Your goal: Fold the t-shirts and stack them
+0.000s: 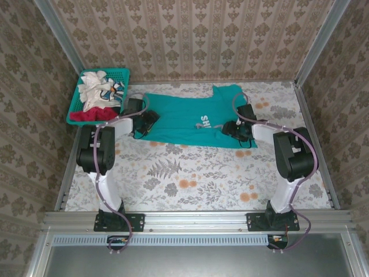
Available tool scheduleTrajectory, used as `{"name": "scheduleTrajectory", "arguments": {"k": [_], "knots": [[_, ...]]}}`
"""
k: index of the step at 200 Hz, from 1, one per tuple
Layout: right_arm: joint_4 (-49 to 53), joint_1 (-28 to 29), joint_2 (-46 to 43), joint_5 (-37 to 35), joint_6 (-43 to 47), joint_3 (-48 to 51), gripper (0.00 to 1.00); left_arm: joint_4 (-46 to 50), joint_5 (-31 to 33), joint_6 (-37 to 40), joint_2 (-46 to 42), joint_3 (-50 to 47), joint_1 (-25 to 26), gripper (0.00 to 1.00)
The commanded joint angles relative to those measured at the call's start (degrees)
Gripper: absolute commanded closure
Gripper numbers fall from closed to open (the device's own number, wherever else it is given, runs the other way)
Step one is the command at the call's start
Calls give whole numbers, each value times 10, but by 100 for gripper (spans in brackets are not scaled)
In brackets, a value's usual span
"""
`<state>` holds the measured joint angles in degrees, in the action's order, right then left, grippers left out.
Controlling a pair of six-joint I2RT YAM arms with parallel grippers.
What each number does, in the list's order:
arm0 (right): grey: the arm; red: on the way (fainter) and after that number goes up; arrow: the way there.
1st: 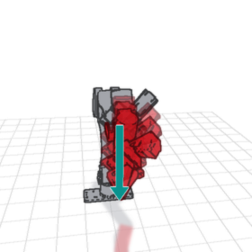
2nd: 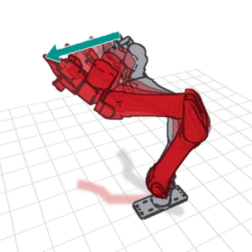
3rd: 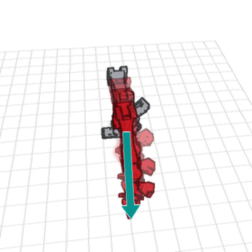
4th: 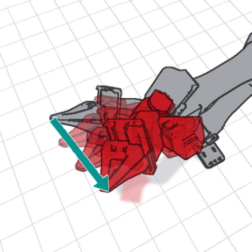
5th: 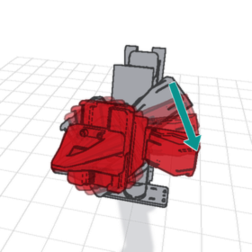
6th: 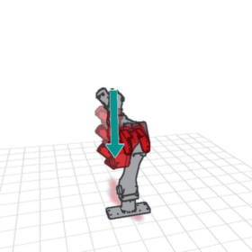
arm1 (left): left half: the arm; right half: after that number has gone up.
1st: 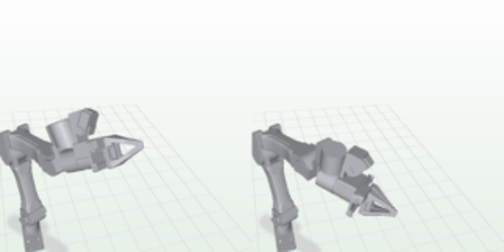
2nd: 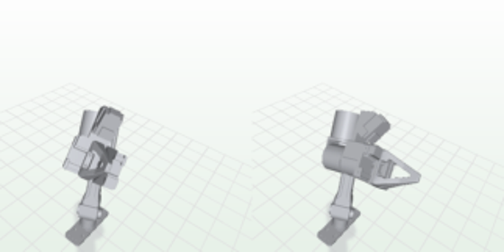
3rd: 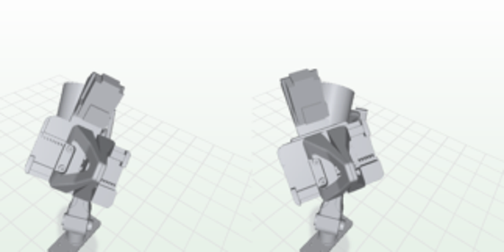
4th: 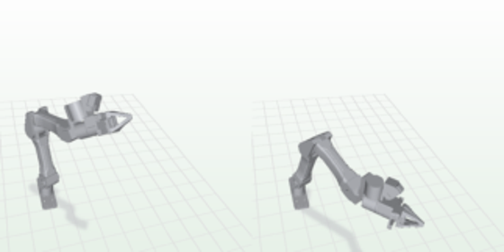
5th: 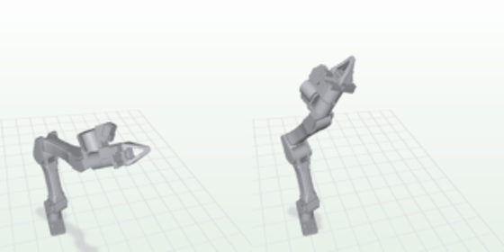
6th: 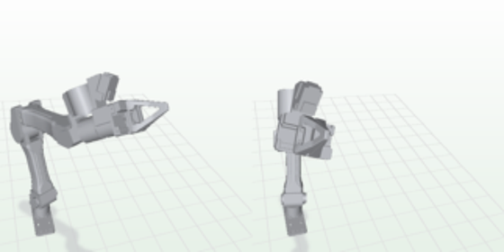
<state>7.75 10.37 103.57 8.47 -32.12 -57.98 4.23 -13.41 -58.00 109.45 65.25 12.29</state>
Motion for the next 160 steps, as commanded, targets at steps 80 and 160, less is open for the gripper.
{"name": "scheduleTrajectory", "arguments": {"k": [80, 160], "knots": [[87, 4, -222, 44, -105, 245, 40, 76, 38, -51, -193, -297, 49, 32], [155, 2, -270, -18, -75, 227, 39, 173, 87, -124, -319, -361, 122, 29]]}}
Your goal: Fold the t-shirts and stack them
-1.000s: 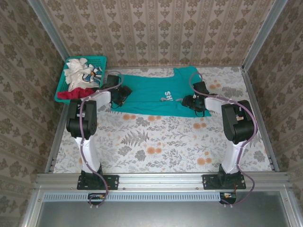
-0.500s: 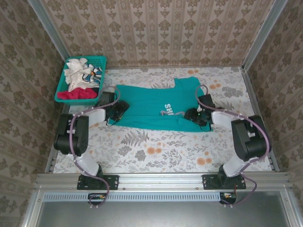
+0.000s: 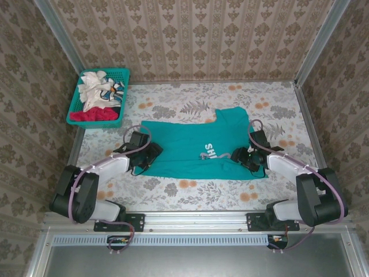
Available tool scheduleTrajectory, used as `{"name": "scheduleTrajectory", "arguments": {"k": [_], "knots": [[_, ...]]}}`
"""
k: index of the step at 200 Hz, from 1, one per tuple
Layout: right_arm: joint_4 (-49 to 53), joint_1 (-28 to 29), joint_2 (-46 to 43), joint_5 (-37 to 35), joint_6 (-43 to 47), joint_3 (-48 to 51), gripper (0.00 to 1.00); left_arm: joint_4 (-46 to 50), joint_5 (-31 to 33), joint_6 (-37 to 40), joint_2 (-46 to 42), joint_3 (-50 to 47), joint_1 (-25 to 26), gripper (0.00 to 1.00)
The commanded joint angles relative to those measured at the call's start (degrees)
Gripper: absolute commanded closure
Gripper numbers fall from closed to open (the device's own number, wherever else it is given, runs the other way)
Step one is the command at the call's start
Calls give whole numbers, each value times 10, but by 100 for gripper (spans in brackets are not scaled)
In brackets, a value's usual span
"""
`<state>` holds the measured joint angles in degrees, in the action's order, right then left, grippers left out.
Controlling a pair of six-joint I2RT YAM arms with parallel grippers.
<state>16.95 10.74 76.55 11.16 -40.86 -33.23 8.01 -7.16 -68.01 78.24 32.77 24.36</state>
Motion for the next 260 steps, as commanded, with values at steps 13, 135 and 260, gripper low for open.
{"name": "scheduleTrajectory", "arguments": {"k": [13, 135, 260], "knots": [[68, -2, -3, -44, 26, -33, 39, 151, 31, -24, -24, -35, 4, 28], [-72, 2, 6, -42, 98, -165, 28, 194, 174, 282, 123, 299, -75, 10], [75, -15, 364, 6, 118, -425, 30, 172, 152, 282, 183, 326, -95, 20]]}}
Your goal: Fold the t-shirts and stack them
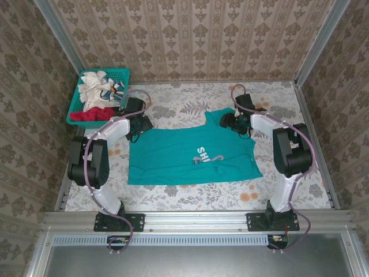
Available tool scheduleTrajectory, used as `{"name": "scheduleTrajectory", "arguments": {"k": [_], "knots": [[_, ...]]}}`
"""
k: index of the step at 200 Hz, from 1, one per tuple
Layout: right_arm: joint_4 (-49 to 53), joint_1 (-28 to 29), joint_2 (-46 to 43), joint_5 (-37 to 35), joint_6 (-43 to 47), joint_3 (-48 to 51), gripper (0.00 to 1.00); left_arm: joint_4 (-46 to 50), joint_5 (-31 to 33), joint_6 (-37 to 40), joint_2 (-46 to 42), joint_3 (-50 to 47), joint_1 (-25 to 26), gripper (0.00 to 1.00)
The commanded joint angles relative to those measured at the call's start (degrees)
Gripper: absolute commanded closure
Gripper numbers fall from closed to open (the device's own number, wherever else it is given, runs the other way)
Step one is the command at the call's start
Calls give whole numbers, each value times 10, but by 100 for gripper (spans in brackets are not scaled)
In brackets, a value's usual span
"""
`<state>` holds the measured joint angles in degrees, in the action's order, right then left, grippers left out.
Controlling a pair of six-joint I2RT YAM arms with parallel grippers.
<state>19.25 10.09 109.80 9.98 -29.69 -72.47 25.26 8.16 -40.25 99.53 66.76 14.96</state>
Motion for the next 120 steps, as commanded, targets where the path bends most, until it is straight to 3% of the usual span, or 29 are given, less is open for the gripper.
{"name": "scheduleTrajectory", "arguments": {"k": [1, 74, 120], "knots": [[53, -9, 33, 18, 6, -33, 30, 0, -1, 4, -31, -15, -2, 20], [91, -89, 31, 0, 44, -12, 29, -13, -14, -4, -44, -29, -9, 19], [35, -93, -42, 19, 65, 22, 28, 6, -11, -7, 8, 33, -8, 21]]}}
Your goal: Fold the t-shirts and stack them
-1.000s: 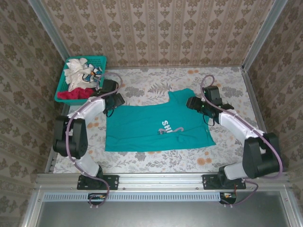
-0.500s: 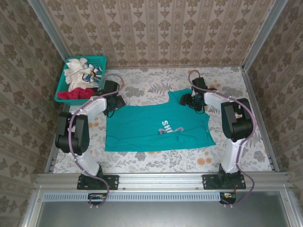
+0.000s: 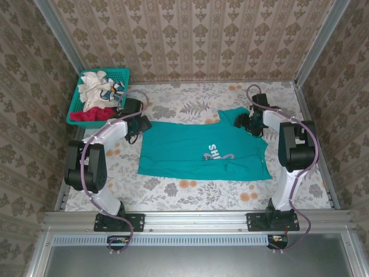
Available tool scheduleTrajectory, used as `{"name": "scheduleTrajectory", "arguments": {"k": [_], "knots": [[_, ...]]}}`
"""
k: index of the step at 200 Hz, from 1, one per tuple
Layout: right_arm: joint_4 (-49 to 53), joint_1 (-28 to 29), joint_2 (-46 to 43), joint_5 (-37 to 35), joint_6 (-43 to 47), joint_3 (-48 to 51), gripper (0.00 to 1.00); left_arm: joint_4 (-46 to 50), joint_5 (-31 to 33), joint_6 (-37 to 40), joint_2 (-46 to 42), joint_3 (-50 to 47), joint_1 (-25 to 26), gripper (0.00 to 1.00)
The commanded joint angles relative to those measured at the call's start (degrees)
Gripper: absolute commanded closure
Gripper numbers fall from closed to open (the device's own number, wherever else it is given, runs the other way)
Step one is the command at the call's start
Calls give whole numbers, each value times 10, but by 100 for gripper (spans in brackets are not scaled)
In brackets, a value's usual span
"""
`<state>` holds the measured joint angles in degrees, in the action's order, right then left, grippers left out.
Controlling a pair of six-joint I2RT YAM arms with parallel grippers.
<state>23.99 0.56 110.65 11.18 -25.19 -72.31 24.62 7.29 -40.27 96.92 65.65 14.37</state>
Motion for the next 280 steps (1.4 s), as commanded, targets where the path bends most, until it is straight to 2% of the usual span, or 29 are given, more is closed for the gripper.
{"name": "scheduleTrajectory", "arguments": {"k": [1, 27, 63, 118, 159, 191, 246, 280], "knots": [[-15, 2, -53, 8, 19, 22, 28, 12, -1, -7, 36, 47, -2, 21], [-32, 3, -73, 30, 11, 29, 29, 46, 14, -25, 91, 108, 0, 26], [-44, 5, -76, 44, 1, 39, 29, 102, 19, -66, 166, 198, 3, 39], [-49, 6, -83, 46, 2, 53, 29, 150, 21, -82, 263, 304, 5, 56], [-52, 6, -85, 49, 1, 60, 29, 160, 4, -85, 307, 350, 11, 58], [-44, 6, -87, 34, 6, 59, 29, 168, -1, -89, 316, 351, 14, 61], [-49, 6, -93, 24, 6, 58, 29, 166, -2, -89, 322, 341, 14, 82], [-46, 5, -93, -39, 13, 43, 29, 161, -6, -84, 319, 341, 13, 97]]}}
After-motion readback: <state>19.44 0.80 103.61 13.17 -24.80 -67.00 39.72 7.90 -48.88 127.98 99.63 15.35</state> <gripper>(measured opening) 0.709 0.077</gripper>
